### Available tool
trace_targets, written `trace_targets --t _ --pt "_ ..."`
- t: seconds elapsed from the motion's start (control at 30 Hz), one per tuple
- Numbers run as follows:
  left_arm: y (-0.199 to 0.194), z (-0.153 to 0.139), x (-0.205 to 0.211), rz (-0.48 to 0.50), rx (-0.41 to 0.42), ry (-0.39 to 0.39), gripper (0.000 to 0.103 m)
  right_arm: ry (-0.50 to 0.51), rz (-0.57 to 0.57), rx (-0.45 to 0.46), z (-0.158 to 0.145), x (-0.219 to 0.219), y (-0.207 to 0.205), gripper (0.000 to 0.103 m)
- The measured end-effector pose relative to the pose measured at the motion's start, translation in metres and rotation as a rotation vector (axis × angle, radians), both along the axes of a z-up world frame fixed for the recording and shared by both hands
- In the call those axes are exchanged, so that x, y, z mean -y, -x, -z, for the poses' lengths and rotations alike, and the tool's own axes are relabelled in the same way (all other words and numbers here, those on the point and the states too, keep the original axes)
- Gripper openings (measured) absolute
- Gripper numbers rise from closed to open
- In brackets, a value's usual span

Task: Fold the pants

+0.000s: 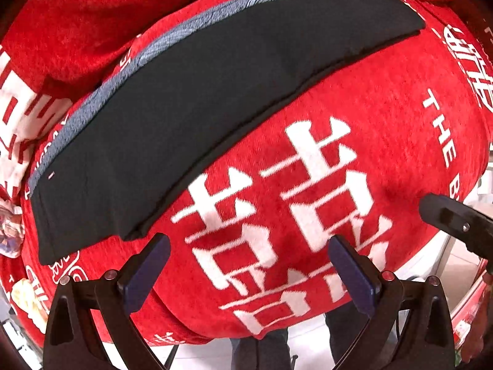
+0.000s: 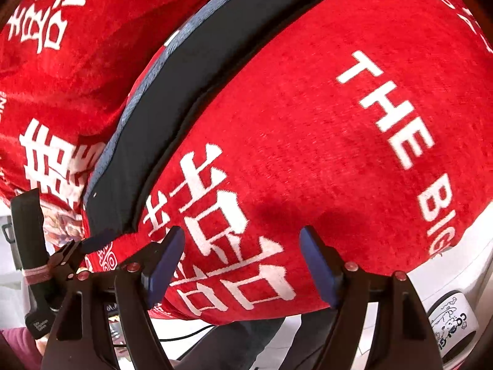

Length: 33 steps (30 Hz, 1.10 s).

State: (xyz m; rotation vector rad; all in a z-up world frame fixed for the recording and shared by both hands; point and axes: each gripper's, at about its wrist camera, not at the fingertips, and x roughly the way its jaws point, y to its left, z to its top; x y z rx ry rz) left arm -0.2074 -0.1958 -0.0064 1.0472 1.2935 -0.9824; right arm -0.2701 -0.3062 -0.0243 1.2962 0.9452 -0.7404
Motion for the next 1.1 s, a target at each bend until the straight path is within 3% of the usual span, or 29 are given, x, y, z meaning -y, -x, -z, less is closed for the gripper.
trace_targets --t 0.33,1.1 --pt "0.007 -0.001 0.018 0.011 -0.012 0.012 0.103 -0.003 0.072 0.014 -0.003 0.012 0.027 0.08" --pt "-0.013 0.027 0.059 -0.017 -0.002 0.008 0.103 0.002 0.069 0.031 0.001 0.041 0.038 0.08"
